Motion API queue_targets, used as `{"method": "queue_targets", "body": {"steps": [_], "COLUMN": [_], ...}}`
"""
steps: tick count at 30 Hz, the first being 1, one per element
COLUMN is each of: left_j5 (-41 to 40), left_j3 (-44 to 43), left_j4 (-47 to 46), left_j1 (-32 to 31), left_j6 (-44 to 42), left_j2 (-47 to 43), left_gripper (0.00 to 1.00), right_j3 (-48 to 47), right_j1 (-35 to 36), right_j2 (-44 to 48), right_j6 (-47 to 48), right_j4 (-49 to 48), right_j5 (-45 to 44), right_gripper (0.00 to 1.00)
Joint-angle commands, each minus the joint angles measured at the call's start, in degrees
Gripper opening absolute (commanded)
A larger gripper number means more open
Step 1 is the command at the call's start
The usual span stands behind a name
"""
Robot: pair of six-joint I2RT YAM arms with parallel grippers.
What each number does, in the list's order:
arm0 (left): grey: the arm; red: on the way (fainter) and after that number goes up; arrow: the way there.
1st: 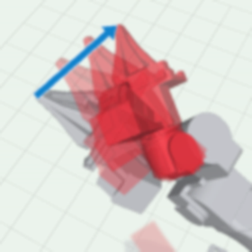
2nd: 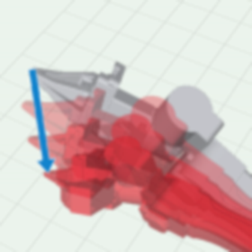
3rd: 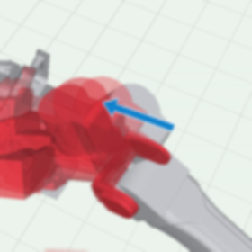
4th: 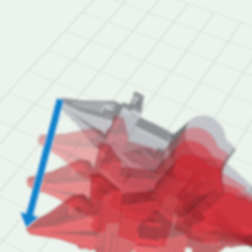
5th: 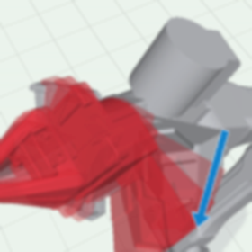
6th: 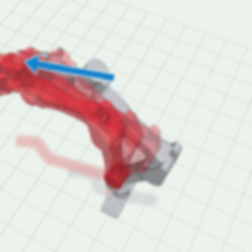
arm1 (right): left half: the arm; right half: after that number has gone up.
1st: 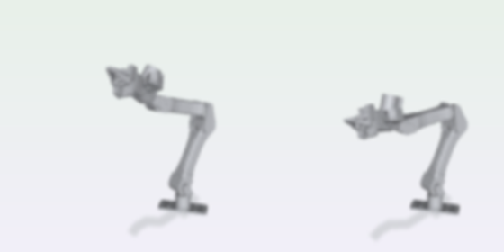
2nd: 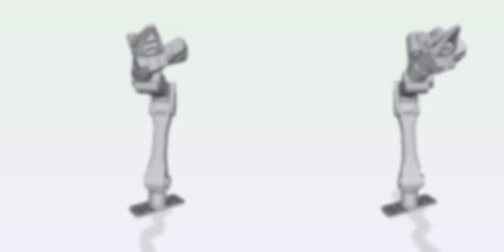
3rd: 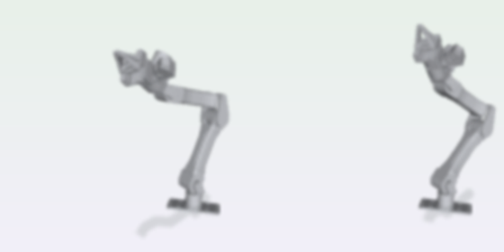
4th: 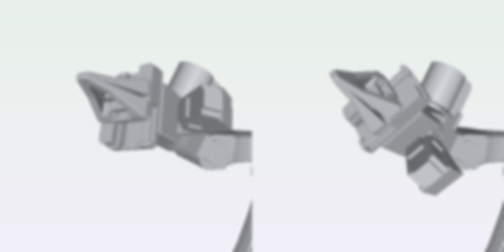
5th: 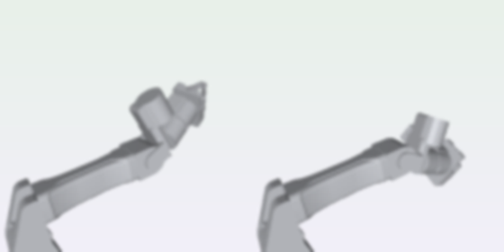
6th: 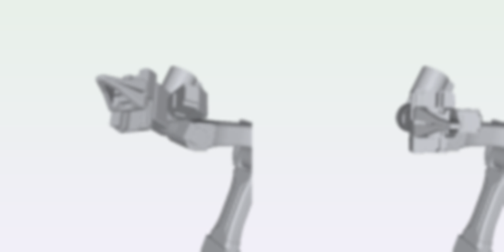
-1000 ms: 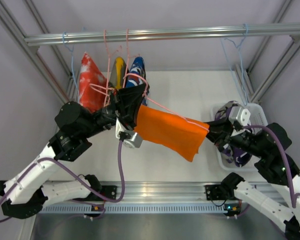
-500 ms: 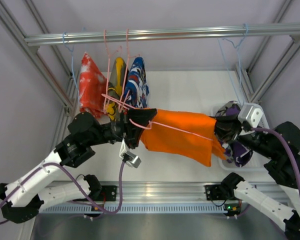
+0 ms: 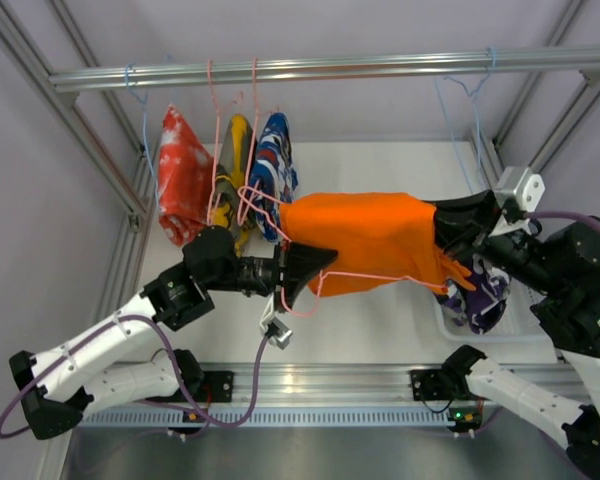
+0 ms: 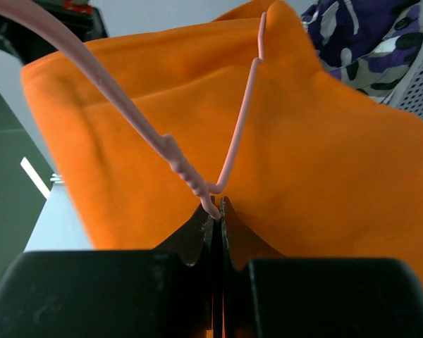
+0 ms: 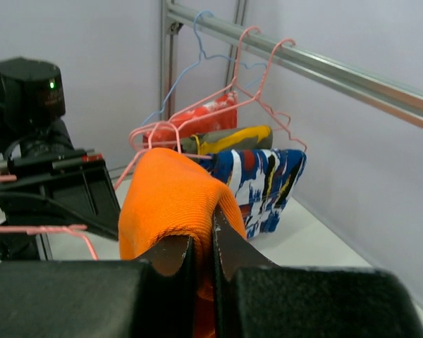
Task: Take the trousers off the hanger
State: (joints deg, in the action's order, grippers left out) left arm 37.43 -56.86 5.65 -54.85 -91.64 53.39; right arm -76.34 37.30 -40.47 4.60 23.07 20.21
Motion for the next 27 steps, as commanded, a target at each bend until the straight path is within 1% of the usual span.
{"method": "queue_targets", "body": {"steps": [1,7,8,16,18,19,21,23,25,26,27], "left_j5": [3.6,5.4,5.6,6.3,6.6,6.5,6.2,6.0,5.3,4.8,4.6], "left_j3": [2.2,6.3,6.8,9.7,10.8,11.1,11.6,11.9,11.6,11.3,11.1], "left_j4": [0.8,2.0,2.3,2.9,2.7,2.7,2.6,2.3,2.2,2.2,2.3], "left_j1": [0.3,0.3,0.2,0.2,0.3,0.3,0.2,0.2,0.3,0.3,0.3], "left_j6": [-1.9,-2.7,-2.7,-2.7,-3.0,-3.1,-2.9,-2.4,-1.6,-1.2,-1.0], "left_j2": [0.1,-1.6,-1.7,-2.7,-3.2,-3.7,-4.4,-5.8,-7.2,-7.6,-7.9], "left_gripper": [0.0,0.0,0.0,0.0,0.0,0.0,0.0,0.0,0.0,0.0,0.0], "right_j3": [-7.4,-10.7,-11.0,-19.0,-20.9,-21.1,-21.1,-20.5,-17.7,-15.5,-14.8], "right_j1": [-0.4,-0.4,-0.4,-0.4,-0.4,-0.4,-0.4,-1.2,-3.8,-4.7,-5.4], "right_j2": [0.7,-0.2,-0.4,-4.3,-4.9,-4.8,-4.3,-2.2,1.2,2.4,3.5], "right_j6": [-4.0,-4.2,-6.0,-5.9,-4.6,-2.5,1.3,4.9,7.0,9.7,11.1], "right_j4": [-17.6,-19.2,-19.8,-21.8,-21.0,-20.0,-18.9,-17.4,-17.9,-19.1,-19.5], "right_j5": [-1.7,-6.7,-7.7,-10.1,-11.0,-11.8,-16.4,-23.2,-26.5,-29.2,-30.1], "right_gripper": [0.0,0.0,0.0,0.0,0.0,0.0,0.0,0.0,0.0,0.0,0.0]}}
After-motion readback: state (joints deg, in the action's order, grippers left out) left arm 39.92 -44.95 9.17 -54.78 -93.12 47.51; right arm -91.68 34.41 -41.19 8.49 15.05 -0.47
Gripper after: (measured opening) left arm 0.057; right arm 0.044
